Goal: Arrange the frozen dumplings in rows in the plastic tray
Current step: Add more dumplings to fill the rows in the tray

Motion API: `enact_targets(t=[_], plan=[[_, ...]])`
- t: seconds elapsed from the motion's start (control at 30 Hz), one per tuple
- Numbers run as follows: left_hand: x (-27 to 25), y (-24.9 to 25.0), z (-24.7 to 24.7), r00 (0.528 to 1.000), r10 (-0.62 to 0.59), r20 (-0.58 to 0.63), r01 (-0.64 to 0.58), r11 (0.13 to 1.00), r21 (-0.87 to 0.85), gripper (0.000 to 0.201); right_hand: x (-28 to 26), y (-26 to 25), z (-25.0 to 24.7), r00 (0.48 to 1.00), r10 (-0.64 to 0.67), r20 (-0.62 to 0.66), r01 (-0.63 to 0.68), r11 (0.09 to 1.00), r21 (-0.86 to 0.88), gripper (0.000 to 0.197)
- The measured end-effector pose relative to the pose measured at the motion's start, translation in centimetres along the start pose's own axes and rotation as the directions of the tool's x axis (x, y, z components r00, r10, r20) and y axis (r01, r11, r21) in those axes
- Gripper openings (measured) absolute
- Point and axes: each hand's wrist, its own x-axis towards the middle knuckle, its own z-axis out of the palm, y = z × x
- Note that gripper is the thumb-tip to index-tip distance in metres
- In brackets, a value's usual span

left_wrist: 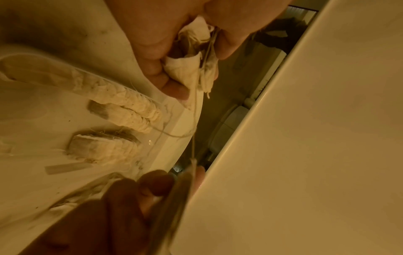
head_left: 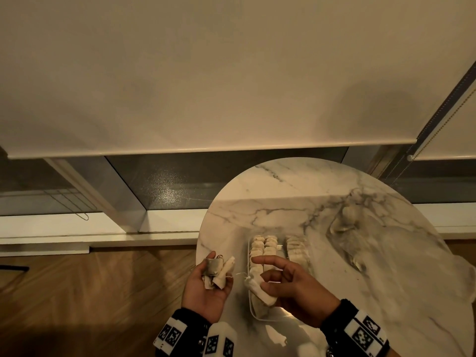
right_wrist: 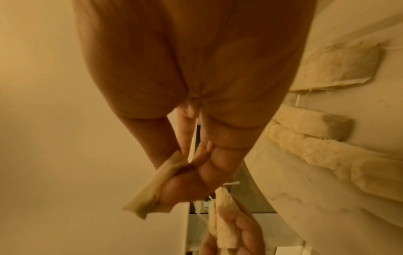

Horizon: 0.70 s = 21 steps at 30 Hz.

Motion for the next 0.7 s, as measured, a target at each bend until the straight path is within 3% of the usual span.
enact_targets(t=[0.2, 0.33, 0.47, 0.57, 0.7], plan=[[0.1, -0.4, -0.5, 0.999, -0.043, -0.024, 0.043, 0.999, 0.012, 0.019, -1.1, -1.0, 0.8, 0.987, -0.041, 0.154, 0.023, 0.993, 0.118, 0.047], [0.3, -0.6, -0.8, 0.997, -0.066, -0.031, 0.067, 0.998, 0.016, 0.019, -1.4, -1.8, 1.4, 0.98, -0.107, 0.166, 0.078, 0.982, 0.17, 0.043], [0.7, -0.7, -1.3, 0.996, -0.078, -0.053, 0.079, 0.997, 0.021, 0.018, -1.5, -2.7, 1.9, 0.977, -0.209, 0.047, 0.206, 0.976, 0.069, 0.047], [0.9, -0.8, -1.7, 0.993, -0.083, -0.079, 0.084, 0.996, 0.002, 0.018, -1.3, -2.9, 1.8, 0.934, -0.341, -0.108, 0.338, 0.94, -0.049, 0.052], [1.2, -0.8, -2.5, 0.988, -0.104, -0.115, 0.102, 0.995, -0.023, 0.017, -1.1, -3.3, 0.8, 0.893, -0.406, -0.192, 0.368, 0.907, -0.207, 0.036]])
